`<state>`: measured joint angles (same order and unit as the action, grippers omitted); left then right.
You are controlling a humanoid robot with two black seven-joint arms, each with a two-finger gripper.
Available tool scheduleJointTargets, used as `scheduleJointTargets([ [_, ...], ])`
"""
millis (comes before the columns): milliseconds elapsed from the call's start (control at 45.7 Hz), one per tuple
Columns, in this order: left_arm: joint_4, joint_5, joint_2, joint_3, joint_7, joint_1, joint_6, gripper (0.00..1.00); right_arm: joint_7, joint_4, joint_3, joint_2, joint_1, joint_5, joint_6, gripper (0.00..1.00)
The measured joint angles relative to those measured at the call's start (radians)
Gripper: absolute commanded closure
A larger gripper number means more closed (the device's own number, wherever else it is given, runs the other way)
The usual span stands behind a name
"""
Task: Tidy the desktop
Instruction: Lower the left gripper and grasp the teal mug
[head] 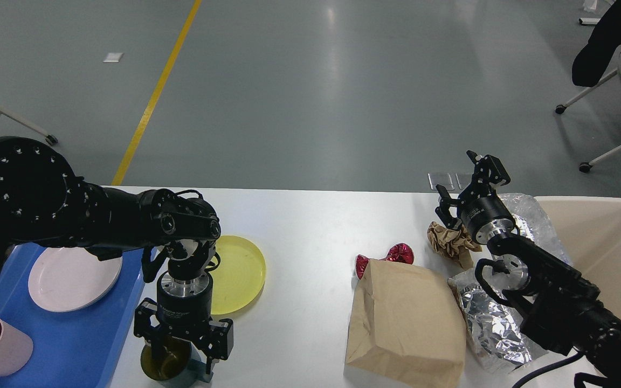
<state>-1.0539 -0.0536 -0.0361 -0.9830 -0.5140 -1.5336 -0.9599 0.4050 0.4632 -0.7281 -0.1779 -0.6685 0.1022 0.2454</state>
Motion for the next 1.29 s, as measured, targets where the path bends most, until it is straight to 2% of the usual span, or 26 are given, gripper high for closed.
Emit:
scheduleJointTargets([
  [612,0.004,0.000,-0.003,-0.002,0.003,0.014,0.004,0.04,0.000,0.000,0.000,0.000,0.000,0.000,0.000,0.00],
  [918,0.009,0.000,-0.002,-0.002,0.005,0.022,0.138,0.04,0.000,0.000,0.000,0.000,0.000,0.000,0.000,0.00],
  [1203,0.010,-0.001,-0.001,0.000,0.006,0.043,0.200,0.05,0.000,0.000,0.000,0.000,0.000,0.000,0.000,0.00],
  [1290,0.010,-0.002,-0.001,0.000,0.006,0.049,0.206,0.07,0.000,0.000,0.000,0.000,0.000,0.000,0.000,0.00],
])
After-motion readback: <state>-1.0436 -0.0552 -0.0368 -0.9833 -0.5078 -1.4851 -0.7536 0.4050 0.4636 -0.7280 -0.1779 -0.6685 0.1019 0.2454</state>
